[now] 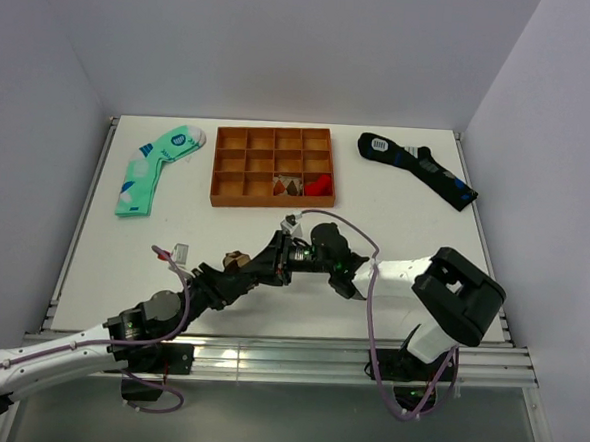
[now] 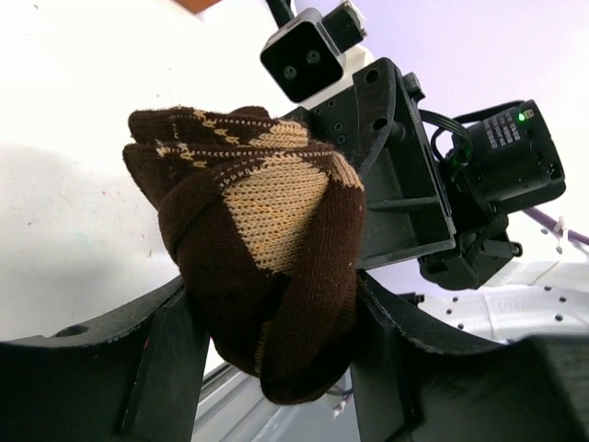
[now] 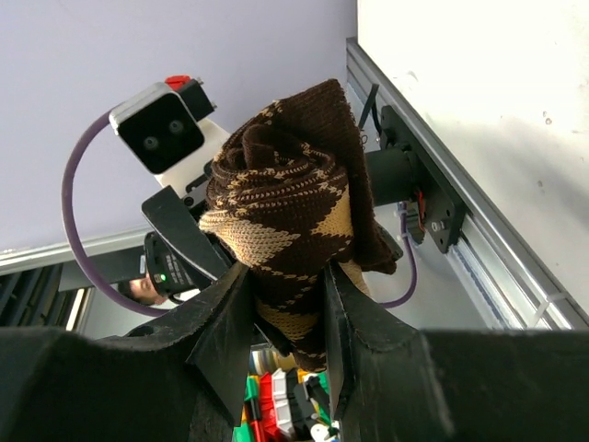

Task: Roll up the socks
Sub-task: Pick up the sock at the center of the board.

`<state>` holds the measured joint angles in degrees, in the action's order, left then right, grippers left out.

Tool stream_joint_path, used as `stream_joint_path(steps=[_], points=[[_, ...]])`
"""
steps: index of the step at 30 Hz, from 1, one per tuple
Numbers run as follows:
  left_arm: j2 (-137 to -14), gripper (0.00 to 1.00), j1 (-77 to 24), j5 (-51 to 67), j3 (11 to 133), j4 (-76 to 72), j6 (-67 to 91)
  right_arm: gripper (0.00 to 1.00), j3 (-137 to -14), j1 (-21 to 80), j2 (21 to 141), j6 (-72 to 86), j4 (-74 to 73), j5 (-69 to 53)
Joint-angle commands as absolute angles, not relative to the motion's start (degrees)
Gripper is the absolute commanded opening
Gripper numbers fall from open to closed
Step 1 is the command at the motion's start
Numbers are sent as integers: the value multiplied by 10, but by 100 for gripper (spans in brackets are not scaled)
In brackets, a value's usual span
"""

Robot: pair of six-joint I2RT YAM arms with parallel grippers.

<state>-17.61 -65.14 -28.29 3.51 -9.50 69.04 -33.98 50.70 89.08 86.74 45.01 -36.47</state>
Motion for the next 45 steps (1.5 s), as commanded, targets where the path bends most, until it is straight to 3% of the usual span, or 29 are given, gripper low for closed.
stream_joint_path(steps=[1,3,7,8,13,22,27,33,39,45], points=[[-172,42,-613,-505,-20,-61,662,0,-308,593,853,862,490,-641],[-169,35,-613,-504,-18,-62,657,0,-310,593,848,839,462,-639],[-163,2,-613,-501,-12,-54,651,0,-335,592,831,758,335,-627],[-163,0,-613,-501,-11,-47,653,0,-344,592,826,739,275,-618],[-156,0,-613,-493,-7,-40,651,1,-377,586,814,680,201,-597],[-136,0,-613,-482,-11,-22,657,28,-427,578,772,594,65,-535],[-114,0,-613,-482,-13,-17,657,36,-405,563,740,617,98,-540],[-112,0,-613,-481,-11,-24,650,39,-385,554,728,627,125,-548],[-120,0,-613,-485,-4,-11,650,40,-420,552,715,549,5,-491],[-187,0,-612,-507,71,22,656,40,-497,548,689,450,-206,-329]])
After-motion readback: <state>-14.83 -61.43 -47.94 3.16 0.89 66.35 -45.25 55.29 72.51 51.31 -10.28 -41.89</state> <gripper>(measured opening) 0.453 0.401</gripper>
